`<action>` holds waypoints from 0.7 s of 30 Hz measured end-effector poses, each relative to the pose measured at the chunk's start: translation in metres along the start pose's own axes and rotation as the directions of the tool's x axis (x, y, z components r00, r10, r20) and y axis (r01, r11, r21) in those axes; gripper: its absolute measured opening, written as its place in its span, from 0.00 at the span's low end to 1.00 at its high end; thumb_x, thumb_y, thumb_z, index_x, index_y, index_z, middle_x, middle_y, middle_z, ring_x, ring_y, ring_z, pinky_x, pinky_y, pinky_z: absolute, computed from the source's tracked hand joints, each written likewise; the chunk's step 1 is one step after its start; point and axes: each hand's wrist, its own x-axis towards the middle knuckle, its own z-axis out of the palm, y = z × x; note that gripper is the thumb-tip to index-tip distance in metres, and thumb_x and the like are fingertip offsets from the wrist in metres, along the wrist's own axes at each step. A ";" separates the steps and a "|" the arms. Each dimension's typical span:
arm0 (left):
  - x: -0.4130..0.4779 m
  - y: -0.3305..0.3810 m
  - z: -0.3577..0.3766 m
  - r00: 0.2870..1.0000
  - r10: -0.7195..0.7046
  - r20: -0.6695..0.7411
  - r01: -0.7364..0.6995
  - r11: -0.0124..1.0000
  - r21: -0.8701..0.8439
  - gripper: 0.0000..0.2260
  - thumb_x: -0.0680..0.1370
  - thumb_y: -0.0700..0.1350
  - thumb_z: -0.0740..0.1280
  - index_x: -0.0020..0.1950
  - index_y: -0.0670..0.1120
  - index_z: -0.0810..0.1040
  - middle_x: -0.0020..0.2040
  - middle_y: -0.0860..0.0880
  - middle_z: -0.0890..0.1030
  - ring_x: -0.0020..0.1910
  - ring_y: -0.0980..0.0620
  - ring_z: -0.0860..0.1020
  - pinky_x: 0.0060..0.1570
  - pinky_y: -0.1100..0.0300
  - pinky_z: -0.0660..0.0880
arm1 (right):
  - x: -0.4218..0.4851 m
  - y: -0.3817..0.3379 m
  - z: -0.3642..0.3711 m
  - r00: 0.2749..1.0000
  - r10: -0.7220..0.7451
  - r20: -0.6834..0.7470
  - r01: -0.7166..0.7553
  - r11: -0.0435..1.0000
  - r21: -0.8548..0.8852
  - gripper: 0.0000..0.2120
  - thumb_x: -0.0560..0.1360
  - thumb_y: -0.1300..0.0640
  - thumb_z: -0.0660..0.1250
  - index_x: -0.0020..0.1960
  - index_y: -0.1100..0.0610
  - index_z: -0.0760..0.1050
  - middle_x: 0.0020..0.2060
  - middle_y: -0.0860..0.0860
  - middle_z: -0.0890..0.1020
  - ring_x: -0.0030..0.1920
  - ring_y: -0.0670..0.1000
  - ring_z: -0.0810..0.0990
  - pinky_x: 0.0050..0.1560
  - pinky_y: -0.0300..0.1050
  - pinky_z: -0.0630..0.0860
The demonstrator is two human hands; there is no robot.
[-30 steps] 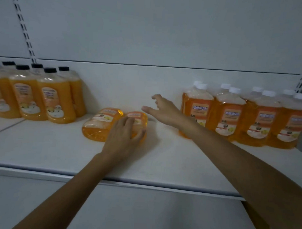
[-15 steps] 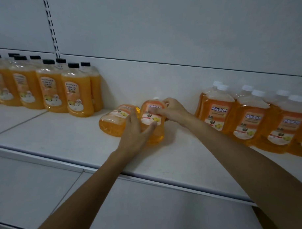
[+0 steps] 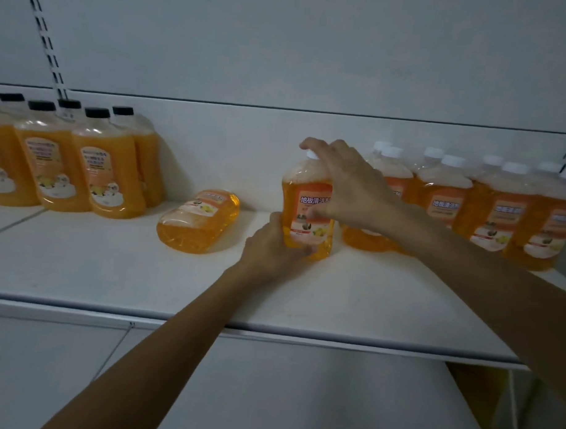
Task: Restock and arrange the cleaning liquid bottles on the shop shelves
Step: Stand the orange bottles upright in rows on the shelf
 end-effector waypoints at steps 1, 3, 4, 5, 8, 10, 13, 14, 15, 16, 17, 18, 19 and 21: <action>0.001 0.000 0.003 1.000 0.003 -0.002 -0.003 0.994 0.113 0.28 0.72 0.55 0.71 0.67 0.47 0.66 0.64 0.48 0.75 0.60 0.46 0.74 0.60 0.51 0.72 | 0.003 0.004 0.003 1.000 0.010 -0.008 -0.010 1.000 -0.017 0.45 0.65 0.50 0.77 0.73 0.45 0.54 0.63 0.51 0.67 0.61 0.51 0.67 0.49 0.46 0.71; 0.001 -0.001 0.005 1.000 0.024 -0.001 -0.023 0.968 0.249 0.28 0.73 0.55 0.68 0.68 0.46 0.65 0.65 0.45 0.73 0.62 0.45 0.71 0.61 0.51 0.70 | 0.013 0.011 0.009 0.999 0.041 -0.013 -0.042 0.998 -0.039 0.46 0.66 0.53 0.77 0.74 0.48 0.53 0.64 0.53 0.67 0.64 0.53 0.65 0.49 0.45 0.69; 0.000 -0.002 0.006 0.999 0.035 0.014 -0.038 0.960 0.278 0.28 0.74 0.55 0.67 0.69 0.45 0.64 0.66 0.45 0.71 0.63 0.46 0.70 0.62 0.52 0.68 | 0.018 0.014 0.013 0.998 0.060 -0.014 -0.061 0.997 -0.049 0.46 0.66 0.55 0.76 0.75 0.49 0.51 0.64 0.54 0.67 0.65 0.54 0.65 0.50 0.45 0.69; -0.001 -0.001 0.006 0.998 0.049 0.029 -0.055 0.953 0.297 0.28 0.75 0.55 0.66 0.71 0.45 0.62 0.67 0.45 0.70 0.65 0.46 0.69 0.63 0.53 0.67 | 0.023 0.016 0.016 0.997 0.077 -0.017 -0.078 0.995 -0.063 0.46 0.67 0.57 0.76 0.76 0.50 0.50 0.65 0.55 0.66 0.65 0.55 0.65 0.52 0.46 0.70; -0.004 -0.001 0.007 0.995 0.085 0.056 -0.099 0.933 0.345 0.28 0.77 0.54 0.63 0.73 0.45 0.59 0.69 0.46 0.69 0.66 0.47 0.67 0.65 0.53 0.65 | 0.038 0.021 0.027 0.993 0.113 -0.026 -0.115 0.987 -0.114 0.45 0.69 0.60 0.74 0.76 0.54 0.49 0.66 0.59 0.66 0.66 0.58 0.65 0.56 0.49 0.72; -0.005 -0.001 0.007 0.992 0.106 0.070 -0.125 0.915 0.384 0.26 0.78 0.54 0.61 0.73 0.46 0.60 0.69 0.46 0.69 0.67 0.47 0.67 0.65 0.54 0.64 | 0.047 0.024 0.031 0.993 0.115 -0.032 -0.118 0.984 -0.136 0.43 0.69 0.63 0.74 0.75 0.56 0.51 0.64 0.61 0.67 0.65 0.59 0.67 0.56 0.50 0.73; -0.007 0.000 0.006 0.989 0.114 0.090 -0.141 0.899 0.415 0.24 0.79 0.54 0.59 0.72 0.46 0.62 0.69 0.47 0.69 0.66 0.48 0.66 0.65 0.55 0.64 | 0.058 0.027 0.035 0.992 0.120 -0.046 -0.126 0.978 -0.168 0.42 0.68 0.64 0.73 0.74 0.57 0.53 0.62 0.62 0.69 0.62 0.60 0.70 0.55 0.50 0.75; -0.008 0.001 0.006 0.989 0.116 0.091 -0.144 0.898 0.415 0.23 0.79 0.54 0.59 0.71 0.46 0.63 0.68 0.47 0.69 0.66 0.48 0.67 0.65 0.55 0.64 | 0.062 0.028 0.037 0.990 0.128 -0.051 -0.135 0.972 -0.194 0.42 0.69 0.63 0.74 0.74 0.57 0.53 0.62 0.61 0.70 0.62 0.60 0.71 0.57 0.51 0.74; -0.008 0.001 0.006 0.988 0.122 0.090 -0.148 0.898 0.414 0.22 0.79 0.54 0.59 0.71 0.46 0.63 0.68 0.46 0.69 0.66 0.48 0.67 0.64 0.56 0.64 | 0.064 0.030 0.038 0.989 0.140 -0.054 -0.149 0.964 -0.222 0.42 0.69 0.61 0.74 0.74 0.56 0.53 0.63 0.61 0.70 0.63 0.60 0.71 0.59 0.53 0.73; -0.009 0.001 0.005 0.988 0.126 0.091 -0.152 0.899 0.410 0.22 0.79 0.53 0.59 0.71 0.46 0.64 0.68 0.46 0.69 0.65 0.48 0.67 0.64 0.56 0.65 | 0.066 0.031 0.039 0.986 0.155 -0.053 -0.164 0.956 -0.245 0.43 0.69 0.58 0.75 0.74 0.56 0.52 0.64 0.60 0.70 0.63 0.60 0.71 0.61 0.54 0.71; -0.010 0.002 0.004 0.987 0.130 0.092 -0.157 0.902 0.403 0.21 0.79 0.53 0.59 0.70 0.47 0.65 0.68 0.47 0.69 0.65 0.49 0.67 0.64 0.56 0.65 | 0.067 0.032 0.039 0.984 0.168 -0.052 -0.176 0.950 -0.258 0.43 0.69 0.56 0.75 0.75 0.55 0.51 0.65 0.59 0.70 0.64 0.59 0.70 0.62 0.55 0.69; -0.010 0.003 0.003 0.986 0.137 0.090 -0.161 0.907 0.389 0.21 0.79 0.52 0.60 0.70 0.47 0.65 0.68 0.47 0.69 0.65 0.49 0.67 0.64 0.57 0.65 | 0.068 0.033 0.040 0.983 0.175 -0.053 -0.183 0.946 -0.266 0.44 0.69 0.54 0.75 0.75 0.54 0.51 0.66 0.59 0.69 0.65 0.59 0.69 0.62 0.55 0.69; -0.011 0.004 0.002 0.986 0.147 0.083 -0.167 0.913 0.373 0.20 0.79 0.52 0.61 0.70 0.47 0.66 0.68 0.47 0.69 0.66 0.49 0.67 0.64 0.57 0.65 | 0.069 0.034 0.040 0.983 0.175 -0.055 -0.183 0.943 -0.278 0.44 0.70 0.53 0.74 0.75 0.54 0.50 0.66 0.58 0.69 0.66 0.59 0.68 0.62 0.55 0.68; -0.013 0.005 -0.004 0.983 0.179 0.036 -0.181 0.920 0.349 0.19 0.78 0.51 0.62 0.68 0.48 0.68 0.68 0.48 0.69 0.65 0.49 0.67 0.64 0.57 0.65 | 0.069 0.036 0.041 0.985 0.167 -0.055 -0.175 0.938 -0.300 0.44 0.70 0.51 0.74 0.75 0.53 0.49 0.67 0.58 0.68 0.67 0.60 0.67 0.63 0.55 0.67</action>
